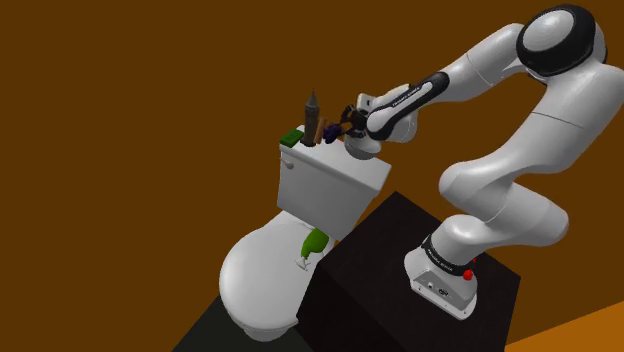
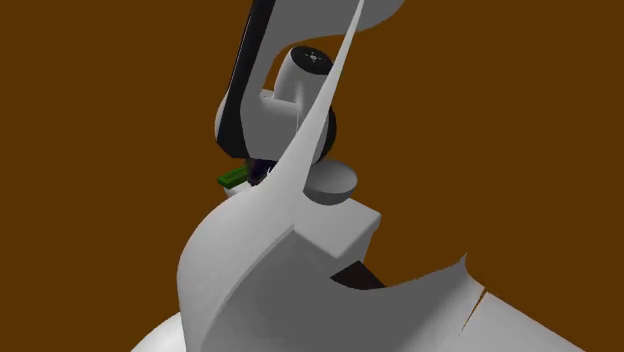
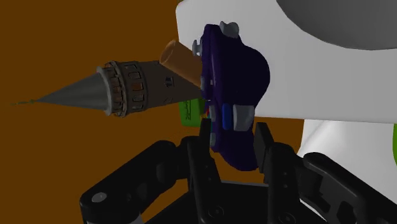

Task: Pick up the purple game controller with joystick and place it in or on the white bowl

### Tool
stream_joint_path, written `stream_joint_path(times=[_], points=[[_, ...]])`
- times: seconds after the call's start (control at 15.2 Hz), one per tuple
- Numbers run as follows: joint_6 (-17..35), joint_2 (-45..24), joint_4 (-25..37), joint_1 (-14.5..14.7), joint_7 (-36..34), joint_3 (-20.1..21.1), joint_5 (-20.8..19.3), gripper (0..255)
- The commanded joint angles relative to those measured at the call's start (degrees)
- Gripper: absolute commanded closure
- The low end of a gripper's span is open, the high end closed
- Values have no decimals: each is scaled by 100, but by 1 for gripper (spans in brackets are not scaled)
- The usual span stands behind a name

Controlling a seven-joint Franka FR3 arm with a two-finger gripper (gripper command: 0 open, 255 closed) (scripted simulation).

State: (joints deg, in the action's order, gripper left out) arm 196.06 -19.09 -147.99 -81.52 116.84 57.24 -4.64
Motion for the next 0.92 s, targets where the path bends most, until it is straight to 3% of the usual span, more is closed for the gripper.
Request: stream_joint_path(times=[0.0,0.33,0.4,0.46,0.59,0.73,0.86], points=[[-163,127,-12,-421,-163,404,-137,255],[-571,323,-11,-1687,-519,1638,-445,255],[-485,294,-17,-1423,-455,1382,-386,255],[-485,294,-17,-1423,-455,1382,-386,0],[-747,532,209,498,-363,-244,229,0],[-1048,596,458,2864,-329,-2360,751,0],[-1381,452,714,4975,-630,-4323,836,0]])
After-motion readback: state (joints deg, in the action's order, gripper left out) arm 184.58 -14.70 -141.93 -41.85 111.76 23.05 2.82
